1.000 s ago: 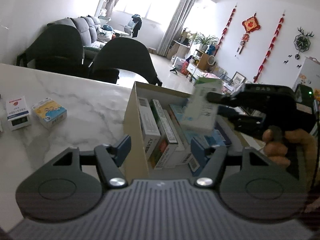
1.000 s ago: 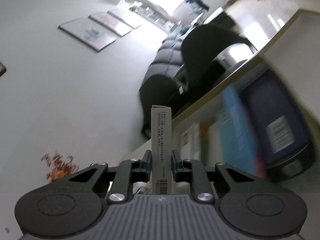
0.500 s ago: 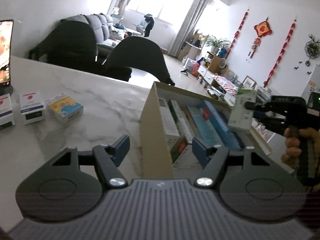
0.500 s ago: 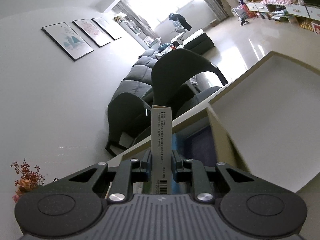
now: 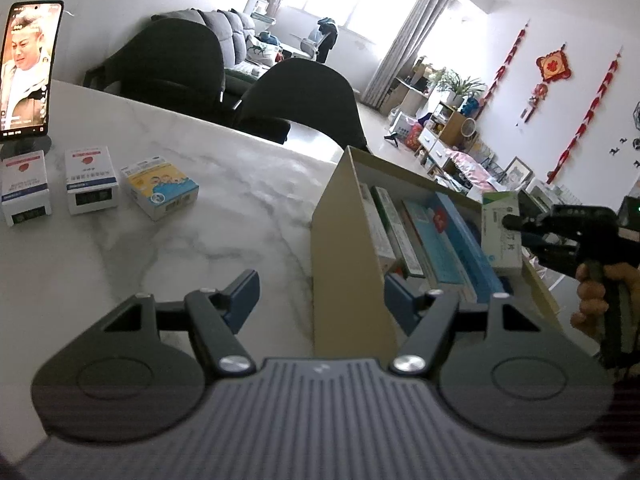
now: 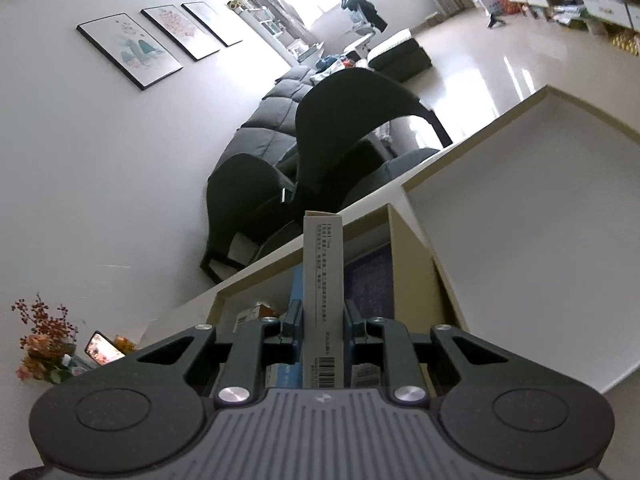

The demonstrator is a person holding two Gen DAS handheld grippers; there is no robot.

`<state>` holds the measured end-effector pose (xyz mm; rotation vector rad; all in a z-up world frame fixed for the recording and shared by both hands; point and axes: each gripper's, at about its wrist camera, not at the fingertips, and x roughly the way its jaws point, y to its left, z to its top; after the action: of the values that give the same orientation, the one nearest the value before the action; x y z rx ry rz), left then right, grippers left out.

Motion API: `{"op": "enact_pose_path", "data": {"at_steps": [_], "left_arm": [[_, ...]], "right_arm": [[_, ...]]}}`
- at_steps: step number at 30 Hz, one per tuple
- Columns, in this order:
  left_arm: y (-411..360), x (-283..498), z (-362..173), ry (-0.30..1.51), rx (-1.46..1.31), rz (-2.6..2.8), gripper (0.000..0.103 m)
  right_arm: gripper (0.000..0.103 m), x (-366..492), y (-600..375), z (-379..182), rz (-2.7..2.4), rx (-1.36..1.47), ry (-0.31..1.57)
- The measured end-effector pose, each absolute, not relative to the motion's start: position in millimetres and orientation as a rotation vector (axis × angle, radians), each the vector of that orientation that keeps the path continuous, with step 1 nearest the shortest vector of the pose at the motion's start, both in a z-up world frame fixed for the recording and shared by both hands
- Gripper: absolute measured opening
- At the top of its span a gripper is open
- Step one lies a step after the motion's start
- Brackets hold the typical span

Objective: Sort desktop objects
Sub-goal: 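Lower the white barcode box into the cardboard box and open the right tool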

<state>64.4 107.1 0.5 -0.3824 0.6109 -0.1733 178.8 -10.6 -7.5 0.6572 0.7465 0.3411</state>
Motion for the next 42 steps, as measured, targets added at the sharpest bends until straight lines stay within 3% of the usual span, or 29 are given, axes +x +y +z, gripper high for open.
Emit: {"op": "enact_pose_path", "data": {"at_steps": [8,13,15,21,29,42], "left_arm": [[106,65,0,0.617,-0.375,-0.169,0.069],[108,66,-2,0.623,-0.377,-0.153,0.069],[109,67,-2,0.624,-0.378,-0.15,0.069],[111,68,-4,0.625,-0.38,-0.144,0.069],[123,66,-5,0.614,-0.343,-0.043,0.079],[159,63,-15,0.558,-0.215,0.265,0.098]], "right_arm": [[0.024,198,-6,-12,0.366,0.619,0.753],[0.038,190,-1,-8,0.336,0.566,0.707],[0.053,185,-1,-4,0.316,0.551,0.675],[0.053,181,-2,0,0.288,0.539,0.637],[0.054,170,1,3,0.275,0.539,0.604],[0.081,145,12,7,0.265,0.567,0.576]]}}
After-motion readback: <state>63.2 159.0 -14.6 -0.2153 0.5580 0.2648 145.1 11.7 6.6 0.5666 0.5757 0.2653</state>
